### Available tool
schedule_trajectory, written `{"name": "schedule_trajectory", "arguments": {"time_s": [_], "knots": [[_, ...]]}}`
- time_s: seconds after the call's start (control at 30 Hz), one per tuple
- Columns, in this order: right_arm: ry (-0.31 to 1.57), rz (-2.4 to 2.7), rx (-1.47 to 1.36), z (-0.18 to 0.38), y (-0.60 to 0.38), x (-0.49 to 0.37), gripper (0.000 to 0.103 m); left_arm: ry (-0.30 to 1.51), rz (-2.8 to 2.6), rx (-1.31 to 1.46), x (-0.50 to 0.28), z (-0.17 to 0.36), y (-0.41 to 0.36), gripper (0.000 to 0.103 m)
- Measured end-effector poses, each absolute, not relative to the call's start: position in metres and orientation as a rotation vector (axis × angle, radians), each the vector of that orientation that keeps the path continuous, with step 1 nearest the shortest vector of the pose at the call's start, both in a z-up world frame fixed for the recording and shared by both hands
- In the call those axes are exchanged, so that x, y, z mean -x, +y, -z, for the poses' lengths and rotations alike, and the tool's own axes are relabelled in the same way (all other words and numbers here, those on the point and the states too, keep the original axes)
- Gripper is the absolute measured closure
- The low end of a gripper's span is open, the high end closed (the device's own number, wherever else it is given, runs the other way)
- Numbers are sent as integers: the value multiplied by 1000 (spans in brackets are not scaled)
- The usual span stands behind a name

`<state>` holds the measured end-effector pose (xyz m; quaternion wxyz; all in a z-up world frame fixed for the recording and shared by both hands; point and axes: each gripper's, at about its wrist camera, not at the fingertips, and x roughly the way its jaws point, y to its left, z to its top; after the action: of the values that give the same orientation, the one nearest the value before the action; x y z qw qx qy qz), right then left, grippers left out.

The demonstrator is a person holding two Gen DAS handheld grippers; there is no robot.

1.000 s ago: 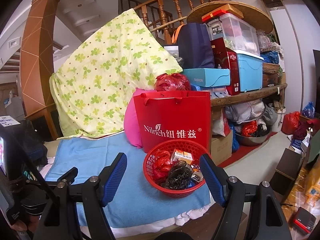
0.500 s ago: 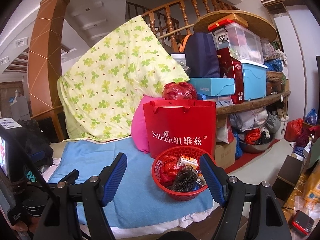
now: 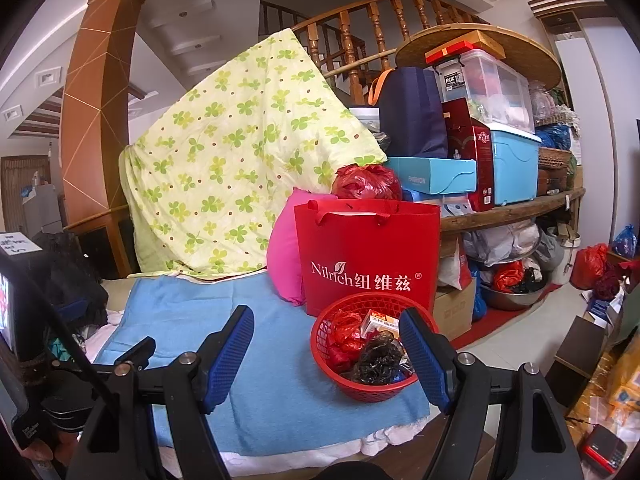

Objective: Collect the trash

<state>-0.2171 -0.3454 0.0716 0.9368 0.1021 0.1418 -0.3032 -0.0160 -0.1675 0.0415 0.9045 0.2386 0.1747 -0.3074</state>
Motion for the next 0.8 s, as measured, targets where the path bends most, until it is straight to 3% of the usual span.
{"name": "schedule_trajectory", "arguments": {"time_s": [0.8], "knots": [[312,645,-225,-63,-365,207,25,385,639,-511,2,-27,-179,3]]}}
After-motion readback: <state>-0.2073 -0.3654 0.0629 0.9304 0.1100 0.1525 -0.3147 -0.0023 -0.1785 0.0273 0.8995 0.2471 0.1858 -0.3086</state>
